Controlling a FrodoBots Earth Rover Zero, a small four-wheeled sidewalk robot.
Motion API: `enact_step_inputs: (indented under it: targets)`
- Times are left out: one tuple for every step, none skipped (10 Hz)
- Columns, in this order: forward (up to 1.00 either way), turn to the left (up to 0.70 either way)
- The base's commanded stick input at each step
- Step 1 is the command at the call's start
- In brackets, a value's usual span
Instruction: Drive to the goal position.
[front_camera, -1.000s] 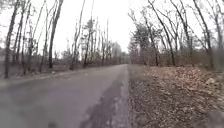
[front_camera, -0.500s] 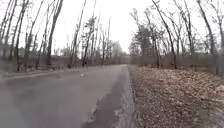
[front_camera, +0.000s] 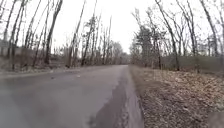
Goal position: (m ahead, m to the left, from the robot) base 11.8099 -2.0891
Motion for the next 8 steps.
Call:
enact_step_inputs:
  targets:
    - [1.0, 0.0]
    - [1.0, 0.0]
    - [1.0, 0.0]
    - [1.0, -0.4]
    - [1.0, -0.4]
    - [1.0, -0.4]
    - [1.0, 0.0]
    - [1.0, 0.0]
